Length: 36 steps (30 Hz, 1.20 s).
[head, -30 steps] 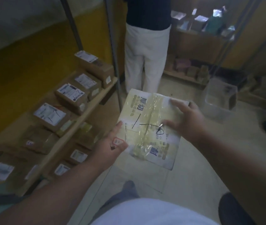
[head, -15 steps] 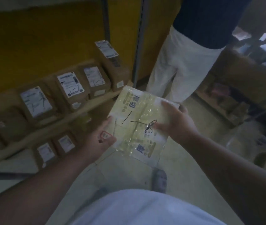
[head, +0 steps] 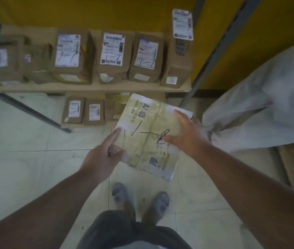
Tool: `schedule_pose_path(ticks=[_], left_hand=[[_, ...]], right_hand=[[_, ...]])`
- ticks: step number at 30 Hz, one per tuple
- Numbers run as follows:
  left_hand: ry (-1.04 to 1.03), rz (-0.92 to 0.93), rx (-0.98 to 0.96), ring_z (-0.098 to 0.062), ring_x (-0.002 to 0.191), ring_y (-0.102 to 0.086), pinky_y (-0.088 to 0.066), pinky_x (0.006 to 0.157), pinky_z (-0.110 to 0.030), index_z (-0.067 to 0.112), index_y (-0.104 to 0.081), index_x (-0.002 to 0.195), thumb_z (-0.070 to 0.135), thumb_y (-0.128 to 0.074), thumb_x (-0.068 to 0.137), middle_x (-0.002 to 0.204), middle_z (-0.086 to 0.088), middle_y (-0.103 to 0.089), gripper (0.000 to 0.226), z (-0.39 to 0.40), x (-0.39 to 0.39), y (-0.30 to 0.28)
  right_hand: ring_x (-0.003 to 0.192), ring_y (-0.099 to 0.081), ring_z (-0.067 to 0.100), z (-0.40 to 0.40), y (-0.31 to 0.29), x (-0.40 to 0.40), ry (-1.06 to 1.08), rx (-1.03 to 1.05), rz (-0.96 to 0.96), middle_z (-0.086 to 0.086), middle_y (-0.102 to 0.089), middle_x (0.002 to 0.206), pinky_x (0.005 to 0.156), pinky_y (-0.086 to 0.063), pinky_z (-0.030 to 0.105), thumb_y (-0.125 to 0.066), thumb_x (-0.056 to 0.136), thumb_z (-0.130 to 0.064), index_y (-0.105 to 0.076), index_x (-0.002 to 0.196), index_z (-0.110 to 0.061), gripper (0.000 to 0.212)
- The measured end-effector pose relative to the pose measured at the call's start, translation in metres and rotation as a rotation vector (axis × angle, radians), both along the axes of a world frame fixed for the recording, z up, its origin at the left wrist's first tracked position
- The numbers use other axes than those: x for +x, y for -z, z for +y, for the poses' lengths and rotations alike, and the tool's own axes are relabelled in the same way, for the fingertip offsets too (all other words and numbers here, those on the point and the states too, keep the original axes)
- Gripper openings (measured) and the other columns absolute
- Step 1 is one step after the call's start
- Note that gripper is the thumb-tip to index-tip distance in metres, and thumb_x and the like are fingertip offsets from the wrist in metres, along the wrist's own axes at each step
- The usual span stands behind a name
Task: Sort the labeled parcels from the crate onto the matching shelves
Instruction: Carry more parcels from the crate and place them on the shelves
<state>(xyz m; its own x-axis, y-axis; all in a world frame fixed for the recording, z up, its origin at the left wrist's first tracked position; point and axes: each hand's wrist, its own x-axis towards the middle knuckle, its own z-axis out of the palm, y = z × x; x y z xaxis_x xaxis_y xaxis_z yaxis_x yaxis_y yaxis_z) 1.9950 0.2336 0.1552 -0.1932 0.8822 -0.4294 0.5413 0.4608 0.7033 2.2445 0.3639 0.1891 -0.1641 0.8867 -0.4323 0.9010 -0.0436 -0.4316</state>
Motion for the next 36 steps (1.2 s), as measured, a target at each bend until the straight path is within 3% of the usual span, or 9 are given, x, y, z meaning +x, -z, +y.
schedule_pose_path(ticks=[6, 9, 13, 15, 18, 24, 28, 32, 36], left_hand=[[-0.014, 0.013, -0.134, -0.01, 0.076, -0.065, -0.052, 0.062, -0.028, 0.063, -0.025, 0.145, 0.047, -0.062, 0.093, 0.097, 0.007, -0.068, 0.066, 0.023, 0.002, 0.071], [-0.047, 0.021, -0.174, -0.01, 0.073, -0.064, -0.044, 0.055, -0.023, 0.063, -0.027, 0.144, 0.046, -0.063, 0.093, 0.097, 0.005, -0.068, 0.065, 0.04, 0.003, 0.119], [-0.124, -0.01, -0.195, -0.018, 0.079, -0.07, -0.048, 0.062, -0.024, 0.065, -0.029, 0.141, 0.042, -0.067, 0.091, 0.089, 0.008, -0.071, 0.067, 0.06, 0.004, 0.2], [-0.167, -0.039, -0.188, -0.016, 0.078, -0.071, -0.057, 0.068, -0.031, 0.073, -0.029, 0.135, 0.041, -0.069, 0.09, 0.082, 0.012, -0.07, 0.069, 0.075, 0.006, 0.242], [-0.199, -0.107, -0.174, -0.021, 0.081, -0.073, -0.062, 0.078, -0.048, 0.086, -0.026, 0.119, 0.04, -0.072, 0.087, 0.093, 0.008, -0.072, 0.072, 0.1, 0.01, 0.298], [-0.214, -0.185, -0.127, -0.028, 0.085, -0.073, -0.062, 0.075, -0.054, 0.069, -0.032, 0.135, 0.033, -0.073, 0.088, 0.113, -0.011, -0.069, 0.072, 0.181, 0.016, 0.355], [-0.254, -0.16, -0.099, -0.025, 0.091, -0.069, -0.058, 0.065, -0.033, 0.056, -0.031, 0.146, 0.029, -0.076, 0.087, 0.122, -0.008, -0.062, 0.079, 0.232, 0.013, 0.371], [-0.273, -0.184, -0.066, -0.029, 0.105, -0.063, -0.06, 0.079, -0.039, 0.055, -0.031, 0.146, 0.027, -0.08, 0.082, 0.138, -0.011, -0.053, 0.086, 0.257, 0.013, 0.39], [-0.258, -0.091, -0.037, -0.031, 0.108, -0.061, -0.056, 0.071, -0.034, 0.058, -0.029, 0.145, 0.042, -0.079, 0.08, 0.14, -0.009, -0.053, 0.084, 0.277, 0.015, 0.408]], right_hand=[[0.119, -0.052, 0.025, 0.019, 0.079, -0.003, -0.028, -0.077, -0.069, 0.008, -0.046, 0.141, 0.082, -0.04, 0.03, -0.078, 0.074, -0.056, -0.023, 0.153, -0.041, 0.097], [0.119, -0.055, 0.027, 0.039, 0.133, -0.001, -0.049, -0.076, -0.072, 0.008, -0.048, 0.141, 0.086, -0.045, 0.033, -0.078, 0.072, -0.059, -0.024, 0.152, -0.041, 0.098], [0.124, -0.054, 0.026, 0.068, 0.218, -0.007, -0.077, -0.078, -0.057, 0.007, -0.048, 0.145, 0.085, -0.041, 0.029, -0.078, 0.072, -0.06, -0.029, 0.152, -0.037, 0.096], [0.126, -0.051, 0.026, 0.081, 0.256, -0.009, -0.064, -0.062, -0.026, 0.008, -0.044, 0.148, 0.085, -0.037, 0.026, -0.079, 0.074, -0.056, -0.032, 0.151, -0.036, 0.093], [0.127, -0.051, 0.024, 0.095, 0.302, -0.007, -0.041, -0.013, -0.02, 0.007, -0.036, 0.152, 0.082, -0.037, 0.024, -0.075, 0.08, -0.053, -0.034, 0.15, -0.033, 0.084], [0.122, -0.053, 0.027, 0.151, 0.355, -0.016, 0.041, 0.159, -0.088, 0.011, -0.033, 0.154, 0.075, -0.037, 0.027, -0.067, 0.089, -0.046, -0.034, 0.15, -0.029, 0.071], [0.118, -0.055, 0.032, 0.199, 0.374, -0.033, 0.063, 0.185, -0.092, 0.014, -0.034, 0.151, 0.075, -0.037, 0.028, -0.065, 0.093, -0.042, -0.035, 0.149, -0.029, 0.065], [0.119, -0.054, 0.034, 0.237, 0.397, -0.046, 0.039, 0.219, -0.069, 0.014, -0.041, 0.144, 0.078, -0.042, 0.031, -0.067, 0.091, -0.042, -0.039, 0.144, -0.027, 0.062], [0.114, -0.056, 0.03, 0.266, 0.415, -0.048, 0.021, 0.268, -0.097, 0.011, -0.044, 0.142, 0.073, -0.039, 0.028, -0.07, 0.089, -0.041, -0.044, 0.142, -0.028, 0.061]])
